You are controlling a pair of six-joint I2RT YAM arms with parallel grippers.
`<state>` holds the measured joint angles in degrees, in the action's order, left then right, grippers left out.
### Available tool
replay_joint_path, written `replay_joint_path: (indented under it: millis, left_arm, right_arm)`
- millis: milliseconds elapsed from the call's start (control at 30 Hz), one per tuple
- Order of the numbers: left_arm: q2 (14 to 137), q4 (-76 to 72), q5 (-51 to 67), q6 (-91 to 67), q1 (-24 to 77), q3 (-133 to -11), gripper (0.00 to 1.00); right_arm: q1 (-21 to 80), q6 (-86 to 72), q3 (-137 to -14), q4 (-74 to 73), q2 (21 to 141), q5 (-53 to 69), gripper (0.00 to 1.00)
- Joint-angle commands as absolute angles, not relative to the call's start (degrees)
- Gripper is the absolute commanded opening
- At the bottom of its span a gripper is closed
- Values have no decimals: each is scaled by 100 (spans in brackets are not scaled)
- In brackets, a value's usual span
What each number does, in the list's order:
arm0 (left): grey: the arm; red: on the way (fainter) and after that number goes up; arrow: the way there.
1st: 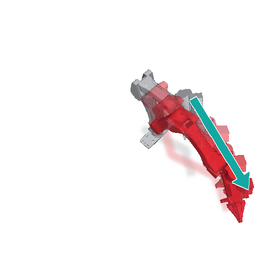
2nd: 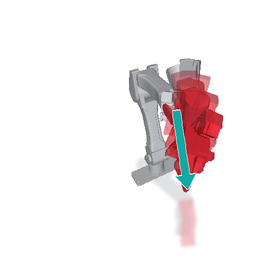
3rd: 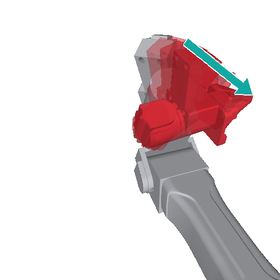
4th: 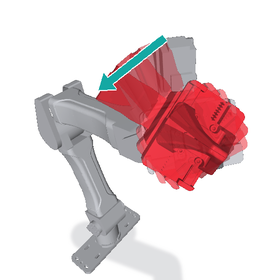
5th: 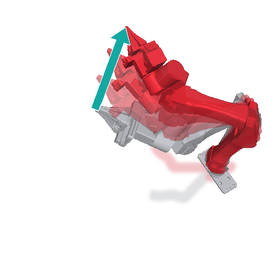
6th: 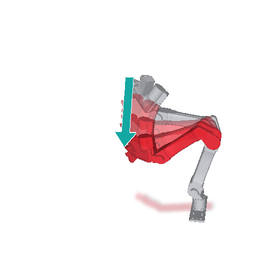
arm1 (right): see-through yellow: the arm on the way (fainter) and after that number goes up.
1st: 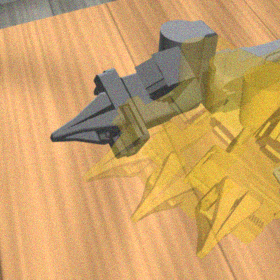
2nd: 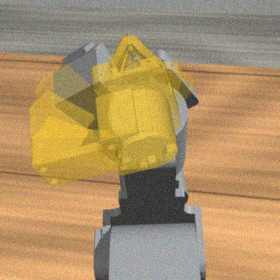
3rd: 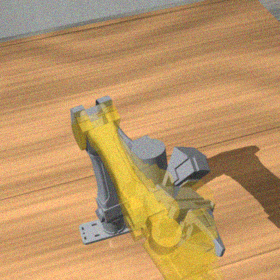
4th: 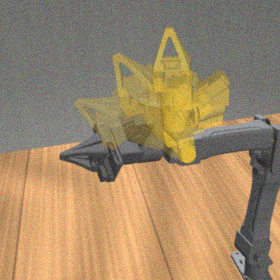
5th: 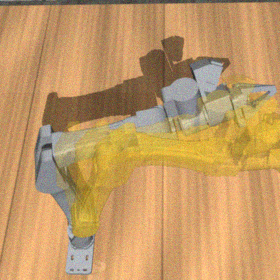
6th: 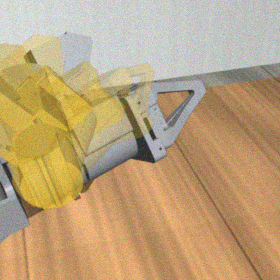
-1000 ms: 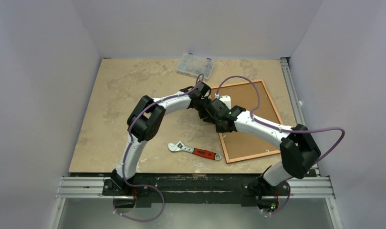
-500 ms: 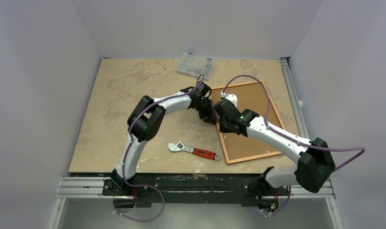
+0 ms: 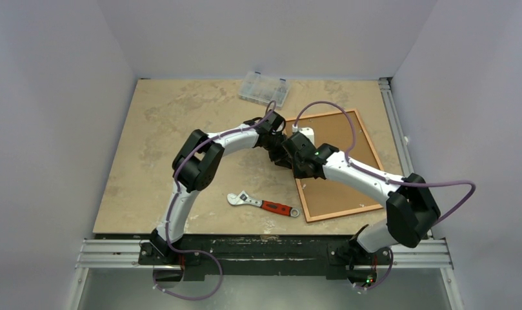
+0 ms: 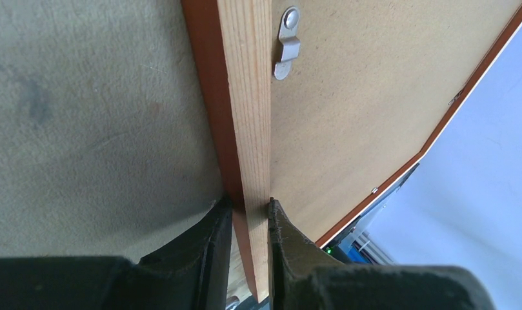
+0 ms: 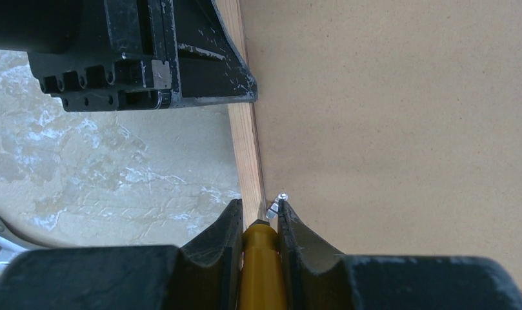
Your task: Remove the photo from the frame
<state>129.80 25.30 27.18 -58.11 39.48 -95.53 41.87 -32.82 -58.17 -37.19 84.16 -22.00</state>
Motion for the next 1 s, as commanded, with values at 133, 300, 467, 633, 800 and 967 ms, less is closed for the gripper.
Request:
replay_joint_path:
  millis: [133,300,467,633,800,967]
  left_arm:
    - [13174,2479,2521,-5747,3867,-9642,0]
    - [13175,2479,2519,-5739,3872,-9642,0]
    - [13175,2476,2532,-5742,3867,-9642,0]
    - [13175,2470,2531,-5746,3867,-9642,0]
    - [13184,2458,2519,-5757,3867,-9641,0]
    - [13184,2464,2549,-5755,3867,-9637,0]
  right_arm:
    - [4164,-3211,-5907,-3560,8525,-2495,0]
    - [4110,-3106,-6094,-3584,8603,-2530,0]
    - [4026,-3017,-6121,-3515,8699,-2478,0]
    - [4021,-3111,-6007,-3541,8745,-2347,0]
    - [4026,-3068,-5881,-3572,8666,-2261,0]
    - [4030,-3049,-5857,-3645,8565,-2189,0]
